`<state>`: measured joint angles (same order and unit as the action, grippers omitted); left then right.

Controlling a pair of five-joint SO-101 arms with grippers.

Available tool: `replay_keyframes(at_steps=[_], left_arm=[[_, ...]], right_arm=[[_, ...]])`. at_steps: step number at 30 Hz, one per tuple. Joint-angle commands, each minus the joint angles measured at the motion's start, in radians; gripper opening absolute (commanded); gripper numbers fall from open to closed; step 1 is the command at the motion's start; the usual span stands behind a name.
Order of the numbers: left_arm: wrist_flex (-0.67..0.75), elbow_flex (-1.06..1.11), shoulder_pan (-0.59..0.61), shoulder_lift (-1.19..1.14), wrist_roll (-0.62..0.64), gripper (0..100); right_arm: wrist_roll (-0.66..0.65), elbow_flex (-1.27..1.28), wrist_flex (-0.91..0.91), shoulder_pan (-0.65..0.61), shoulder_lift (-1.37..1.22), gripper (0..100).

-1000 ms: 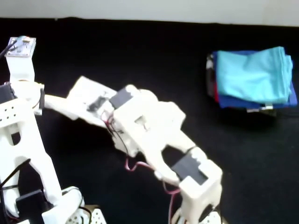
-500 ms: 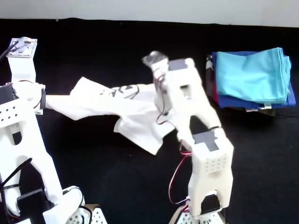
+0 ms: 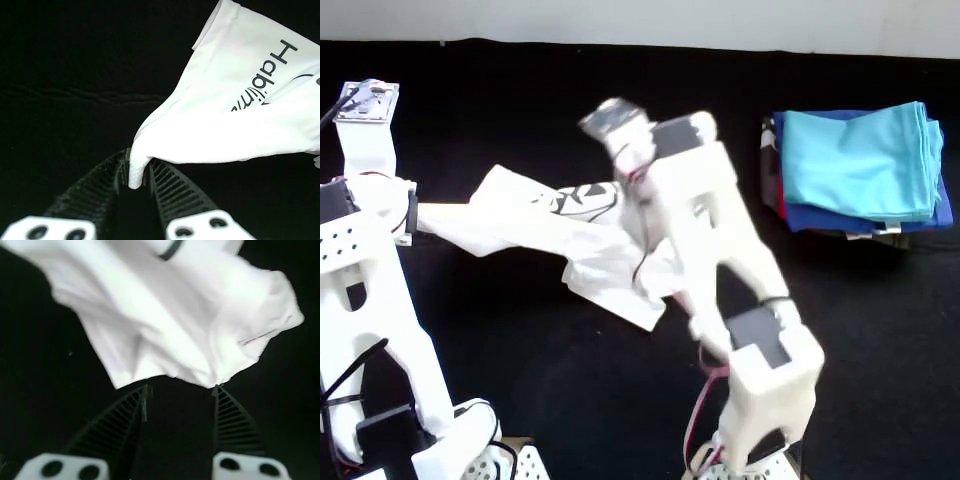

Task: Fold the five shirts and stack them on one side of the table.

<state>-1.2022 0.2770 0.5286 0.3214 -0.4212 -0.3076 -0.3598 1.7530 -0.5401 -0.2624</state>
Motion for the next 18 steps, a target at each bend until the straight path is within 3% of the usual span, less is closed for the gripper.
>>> replay_keyframes(at_steps=[1, 4, 10, 18], left_arm=[[0.020, -0.010, 0.005, 0.015, -0.009, 1], [0.020, -0.008, 0.005, 0.010, -0.009, 1], [0.018, -0.008, 0.005, 0.013, -0.008, 1], [0.017, -0.008, 0.005, 0.015, -0.008, 1]], right_arm=[[-0.012, 0.239, 0.005, -0.147, 0.162, 19.0], [-0.012, 0.401, -0.068, -0.208, 0.171, 19.0], [-0.011, 0.581, -0.298, -0.199, 0.170, 19.0], [-0.005, 0.568, -0.383, -0.156, -0.033, 19.5]])
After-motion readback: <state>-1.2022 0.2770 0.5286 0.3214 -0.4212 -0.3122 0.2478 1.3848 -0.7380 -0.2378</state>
